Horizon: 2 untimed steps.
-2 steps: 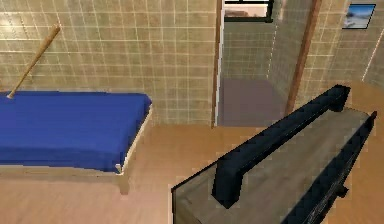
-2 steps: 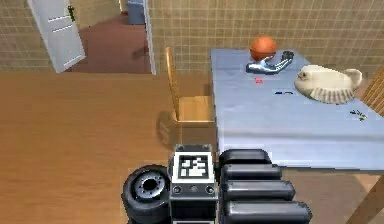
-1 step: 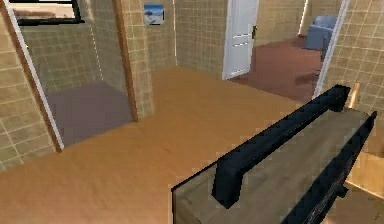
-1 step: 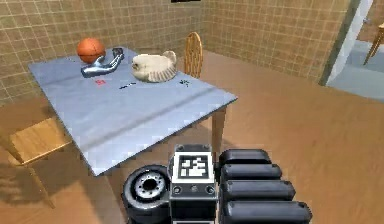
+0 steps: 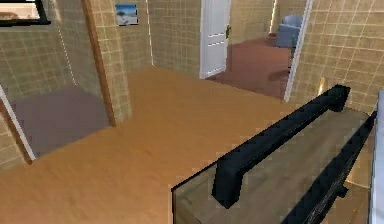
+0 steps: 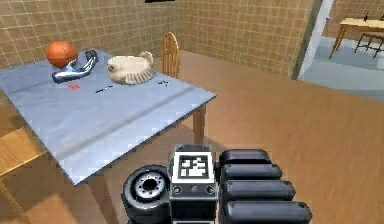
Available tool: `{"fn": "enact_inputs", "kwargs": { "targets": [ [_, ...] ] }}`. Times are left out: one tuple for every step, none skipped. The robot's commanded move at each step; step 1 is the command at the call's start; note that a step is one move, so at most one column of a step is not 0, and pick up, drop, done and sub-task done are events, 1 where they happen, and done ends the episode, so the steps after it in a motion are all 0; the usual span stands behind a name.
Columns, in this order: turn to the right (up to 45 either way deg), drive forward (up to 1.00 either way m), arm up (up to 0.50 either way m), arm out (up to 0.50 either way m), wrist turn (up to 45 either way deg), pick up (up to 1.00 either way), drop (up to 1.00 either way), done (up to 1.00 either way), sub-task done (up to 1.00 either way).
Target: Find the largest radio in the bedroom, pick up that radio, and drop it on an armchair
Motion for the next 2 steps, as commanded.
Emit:
{"fn": "enact_inputs", "kwargs": {
  "targets": [
    [0.0, 0.10, 0.00, 0.00, 0.0, 0.00, 0.00, 0.00, 0.00],
    [-36.0, 0.00, 0.00, 0.00, 0.0, 0.00, 0.00, 0.00, 0.00]
  ]
}}
